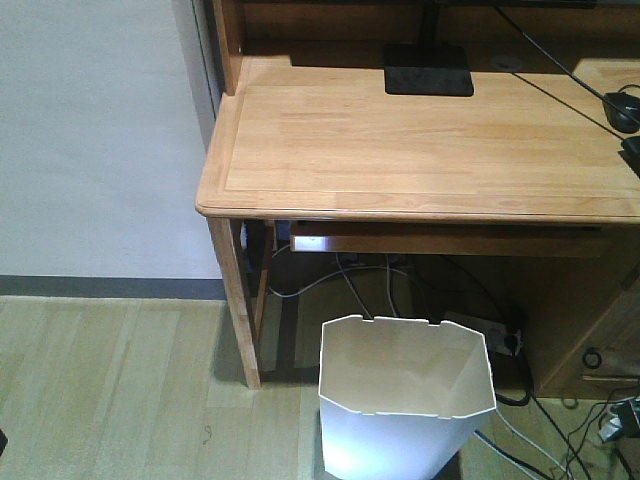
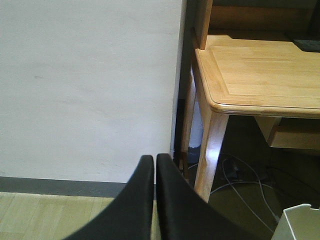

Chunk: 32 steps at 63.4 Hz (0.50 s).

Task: Move trash bin to bedside with robot

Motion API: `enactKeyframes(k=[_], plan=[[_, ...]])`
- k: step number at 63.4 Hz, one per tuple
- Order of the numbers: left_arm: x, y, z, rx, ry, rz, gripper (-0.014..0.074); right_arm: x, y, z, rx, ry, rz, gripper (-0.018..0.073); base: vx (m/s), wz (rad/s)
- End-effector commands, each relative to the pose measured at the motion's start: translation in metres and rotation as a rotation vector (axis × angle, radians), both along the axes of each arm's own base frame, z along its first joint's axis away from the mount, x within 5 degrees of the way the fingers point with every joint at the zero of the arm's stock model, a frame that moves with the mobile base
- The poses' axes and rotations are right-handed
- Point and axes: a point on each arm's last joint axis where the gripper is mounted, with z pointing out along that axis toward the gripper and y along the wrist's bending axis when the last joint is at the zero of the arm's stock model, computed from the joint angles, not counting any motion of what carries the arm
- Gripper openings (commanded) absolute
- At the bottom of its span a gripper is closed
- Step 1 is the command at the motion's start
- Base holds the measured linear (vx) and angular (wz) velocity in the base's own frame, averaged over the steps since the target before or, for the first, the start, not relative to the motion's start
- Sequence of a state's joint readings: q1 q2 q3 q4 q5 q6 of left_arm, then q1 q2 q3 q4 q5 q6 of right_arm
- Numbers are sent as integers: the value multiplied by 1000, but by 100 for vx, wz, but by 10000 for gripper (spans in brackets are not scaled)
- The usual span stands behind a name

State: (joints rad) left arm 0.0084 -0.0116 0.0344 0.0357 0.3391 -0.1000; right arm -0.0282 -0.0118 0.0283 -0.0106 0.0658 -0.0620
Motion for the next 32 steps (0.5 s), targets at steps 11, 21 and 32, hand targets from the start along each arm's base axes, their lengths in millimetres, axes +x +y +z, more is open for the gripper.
enactKeyframes(k=[11, 21, 32], plan=[[3, 0, 4, -6, -52, -2, -6, -1, 0, 5, -16, -78, -6, -9, 0, 0], [3, 0, 4, -6, -52, -2, -6, -1, 0, 5, -16, -77, -6, -9, 0, 0], [3, 0, 4, -6, -52, -2, -6, -1, 0, 5, -16, -77, -6, -9, 0, 0]])
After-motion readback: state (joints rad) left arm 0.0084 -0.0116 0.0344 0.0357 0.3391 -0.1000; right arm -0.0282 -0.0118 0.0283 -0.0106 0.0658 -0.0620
